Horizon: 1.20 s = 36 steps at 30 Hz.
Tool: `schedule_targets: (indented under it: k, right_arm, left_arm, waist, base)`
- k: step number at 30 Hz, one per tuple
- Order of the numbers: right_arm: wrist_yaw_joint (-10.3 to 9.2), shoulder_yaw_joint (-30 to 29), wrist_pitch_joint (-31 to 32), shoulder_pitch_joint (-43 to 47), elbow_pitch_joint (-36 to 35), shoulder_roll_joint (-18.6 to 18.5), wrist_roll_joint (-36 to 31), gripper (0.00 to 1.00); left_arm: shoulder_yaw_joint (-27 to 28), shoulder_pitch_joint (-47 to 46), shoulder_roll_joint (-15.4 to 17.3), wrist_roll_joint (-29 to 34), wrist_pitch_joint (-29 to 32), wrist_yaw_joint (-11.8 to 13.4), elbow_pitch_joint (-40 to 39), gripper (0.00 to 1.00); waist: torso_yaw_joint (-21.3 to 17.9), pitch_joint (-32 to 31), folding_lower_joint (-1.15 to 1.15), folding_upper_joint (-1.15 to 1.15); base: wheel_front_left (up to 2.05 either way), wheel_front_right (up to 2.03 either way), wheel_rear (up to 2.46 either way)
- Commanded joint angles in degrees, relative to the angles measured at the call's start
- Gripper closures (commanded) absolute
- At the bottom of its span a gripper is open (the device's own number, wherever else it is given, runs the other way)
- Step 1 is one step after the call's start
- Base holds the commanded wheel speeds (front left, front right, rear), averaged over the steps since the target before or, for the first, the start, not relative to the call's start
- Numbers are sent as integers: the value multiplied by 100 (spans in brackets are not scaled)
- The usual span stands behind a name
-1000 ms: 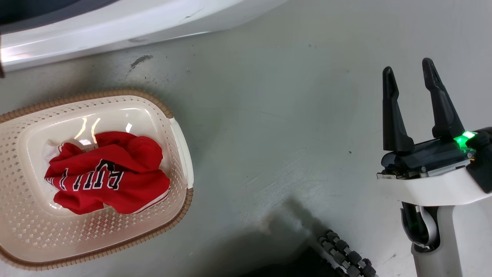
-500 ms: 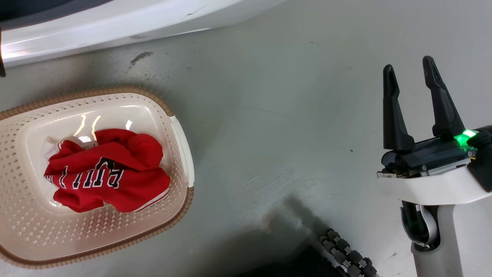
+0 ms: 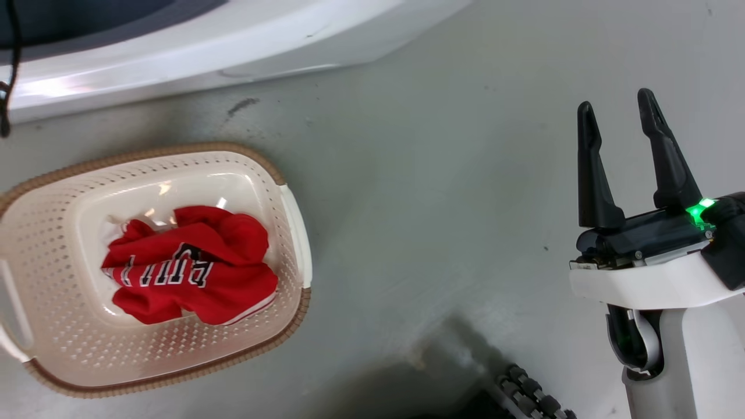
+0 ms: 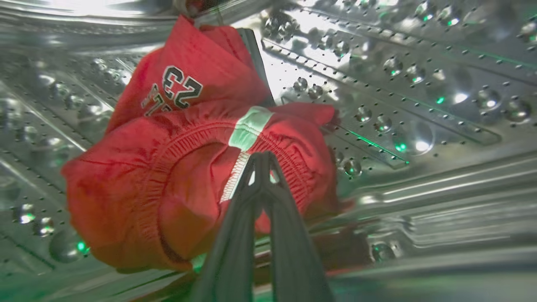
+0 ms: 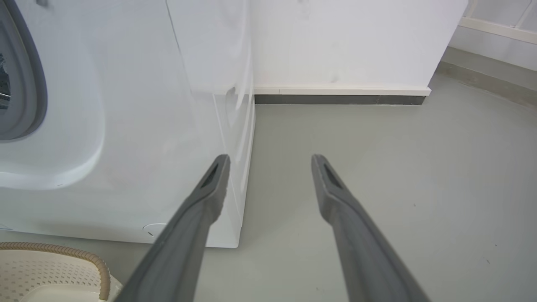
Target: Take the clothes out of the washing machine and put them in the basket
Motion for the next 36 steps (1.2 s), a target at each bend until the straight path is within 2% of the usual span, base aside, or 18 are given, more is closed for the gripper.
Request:
schedule_targets:
  k: [1,10,11,12,20,26,36]
  right_arm:
    - [-4,-5,-14,-4,22,6,-55,0]
    - [-4,8,-13,85,79,6,-164,0]
    - [-4,12,-13,90,81,6,-165,0]
    - [-4,13,-13,97,81,6,-160,0]
    - [-4,27,-13,104,74,6,-40,0]
    - [-4,30,-13,128,58,6,102,0]
    - [-4,40,-13,94,-12,6,242,0]
  left_arm:
    - [-60,167,-20,-74,-69,-2,-80,100]
    - [-281,392,86,-409,-108,-2,-400,100]
    - [-302,386,100,-430,-118,-2,-413,58]
    - [-345,357,128,-381,-165,-2,-428,0]
    - [-518,-7,224,-285,-116,10,-266,0]
    - [-718,-359,413,-74,253,136,40,0]
    - [-805,-310,529,-35,434,245,281,0]
  waist:
    - [131,-168,0,0]
    - [325,-401,0,0]
    - [327,-404,0,0]
    - [326,-403,0,0]
    - [178,-310,0,0]
    - [-20,-118,0,0]
    - [-137,140,0,0]
  base:
    - [0,0,0]
    - [0,0,0]
    - [0,0,0]
    - [0,0,0]
    - [0,0,0]
    - [0,0,0]
    - [0,0,0]
